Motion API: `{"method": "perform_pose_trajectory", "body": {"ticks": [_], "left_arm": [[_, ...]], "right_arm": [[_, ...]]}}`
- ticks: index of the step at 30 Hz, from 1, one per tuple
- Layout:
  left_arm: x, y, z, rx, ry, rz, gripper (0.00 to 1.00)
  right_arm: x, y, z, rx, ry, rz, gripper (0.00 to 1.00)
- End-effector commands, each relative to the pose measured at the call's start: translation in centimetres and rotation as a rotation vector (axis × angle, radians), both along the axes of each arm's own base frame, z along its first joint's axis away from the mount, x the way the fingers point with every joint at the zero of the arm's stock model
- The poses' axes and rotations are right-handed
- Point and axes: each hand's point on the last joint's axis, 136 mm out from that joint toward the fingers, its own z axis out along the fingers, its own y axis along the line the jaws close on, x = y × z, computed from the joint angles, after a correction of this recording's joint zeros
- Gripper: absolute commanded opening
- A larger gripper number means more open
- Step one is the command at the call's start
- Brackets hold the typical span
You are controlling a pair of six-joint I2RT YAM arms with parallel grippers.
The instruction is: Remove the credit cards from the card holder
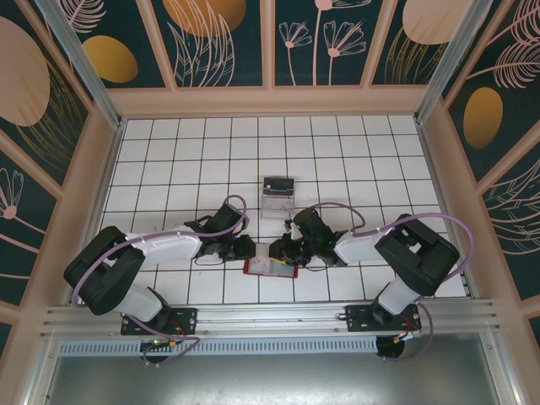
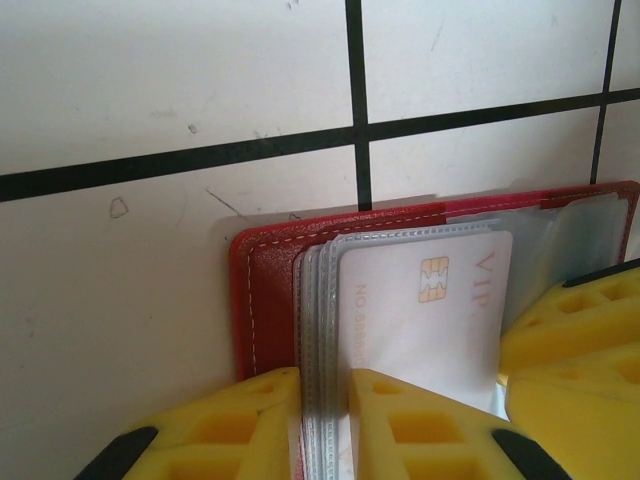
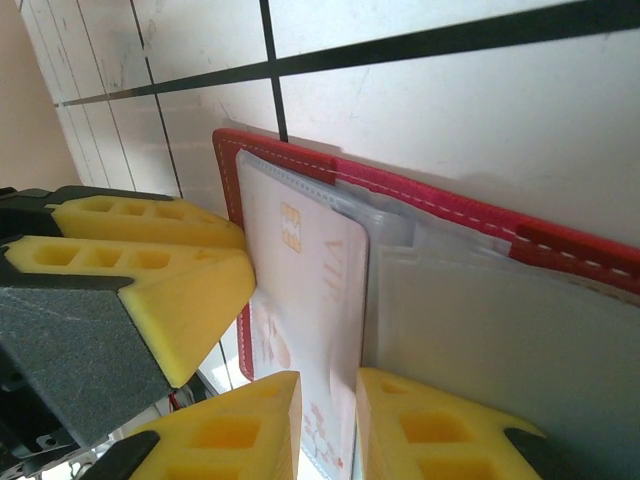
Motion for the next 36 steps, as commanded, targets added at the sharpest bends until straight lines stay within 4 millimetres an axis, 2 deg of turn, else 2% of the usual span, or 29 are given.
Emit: {"method": "perform_pose_trajectory", "body": {"ticks": [1,12,19,25,32,36], "left_arm": [[-1.46,1.75,-2.06,0.09,0.061,-0.007,0.21],[-1.51,1.8,-2.05,0.091,0.061,-0.007,0.22],[-1.54,1.83,-2.11,0.093,0.063,-0.007,0.21],[-1.59,1.84,-2.01,0.091,0.061,-0.008,0.21],[-1.54,1.87,-2.08,0.095,0.062,-0.007,0.22],[-1.53,1.88,-2.04,0.095,0.061,-0.008,0.22]], "right_arm": [[0.47,1.15,0.84,0.029,-0.034,0.014,0.23],[0.52,0.77,0.09,-0.03,-0.032,0.009,0.24],[0.55,1.47,0.72,-0.003,-0.044,0.02,0.24],[0.5,0.6,-0.11,-0.06,-0.044,0.005,0.26],[0.67,1.19,0.28,-0.047,-0.049,0.009,0.26],[0.69,0.57,-0.02,-0.078,-0.054,-0.003,0.26]]}}
